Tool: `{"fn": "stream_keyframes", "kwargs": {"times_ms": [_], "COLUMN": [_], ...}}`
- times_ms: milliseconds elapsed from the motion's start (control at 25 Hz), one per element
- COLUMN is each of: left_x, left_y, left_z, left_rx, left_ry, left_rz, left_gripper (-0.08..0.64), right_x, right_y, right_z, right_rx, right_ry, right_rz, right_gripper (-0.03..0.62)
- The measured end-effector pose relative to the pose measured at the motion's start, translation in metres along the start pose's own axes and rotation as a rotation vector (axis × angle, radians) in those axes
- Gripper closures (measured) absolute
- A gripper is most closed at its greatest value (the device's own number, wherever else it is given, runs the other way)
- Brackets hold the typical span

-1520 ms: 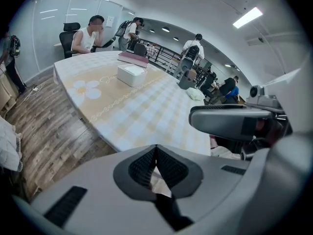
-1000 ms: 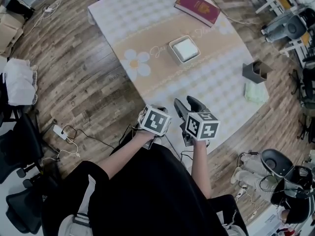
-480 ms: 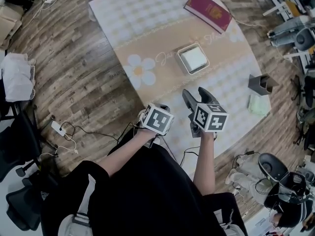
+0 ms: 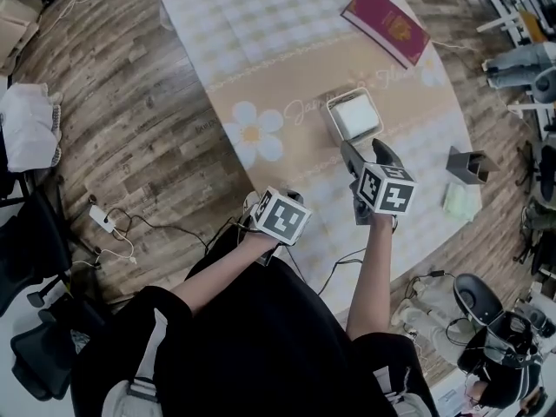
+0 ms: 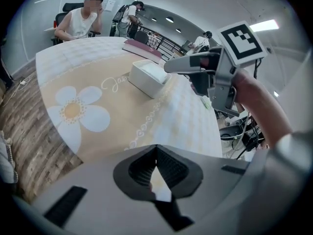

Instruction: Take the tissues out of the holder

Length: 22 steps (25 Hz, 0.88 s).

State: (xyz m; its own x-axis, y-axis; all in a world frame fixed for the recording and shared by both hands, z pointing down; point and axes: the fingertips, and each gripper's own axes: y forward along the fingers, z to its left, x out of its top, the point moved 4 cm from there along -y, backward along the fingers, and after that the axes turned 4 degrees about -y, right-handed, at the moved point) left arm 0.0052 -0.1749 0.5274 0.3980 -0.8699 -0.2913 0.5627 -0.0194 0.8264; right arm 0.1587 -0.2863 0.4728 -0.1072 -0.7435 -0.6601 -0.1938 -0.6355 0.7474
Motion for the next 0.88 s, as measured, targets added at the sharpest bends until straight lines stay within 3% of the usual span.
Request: {"fn": "stream_keyframes", "kwargs": {"times_ms": [400, 600, 880], "left_x": [0.009, 0.014, 0.016], "left_y": [0.008, 0.014, 0.023], "left_z": [0.018, 0.024, 0.026], "left_rx": [-0.012, -0.018, -0.030], "left_ry": [-0.030, -0.038, -0.049], "left_rz": [0.036, 0.051, 0.069], "left_gripper": [0.552, 0.552, 0.552], "right_x": [0.017, 0.016, 0.017], "right_y": [0.046, 0.062, 0.080], "right_z": [-0.029, -0.032, -0.027], "right_rx": [-0.090, -0.092, -0.092], "right_ry": [-0.135, -0.184, -0.398], "right_rz": [0.086, 0.120, 0.196], "right_gripper": [0.232, 0.210, 0.186]}}
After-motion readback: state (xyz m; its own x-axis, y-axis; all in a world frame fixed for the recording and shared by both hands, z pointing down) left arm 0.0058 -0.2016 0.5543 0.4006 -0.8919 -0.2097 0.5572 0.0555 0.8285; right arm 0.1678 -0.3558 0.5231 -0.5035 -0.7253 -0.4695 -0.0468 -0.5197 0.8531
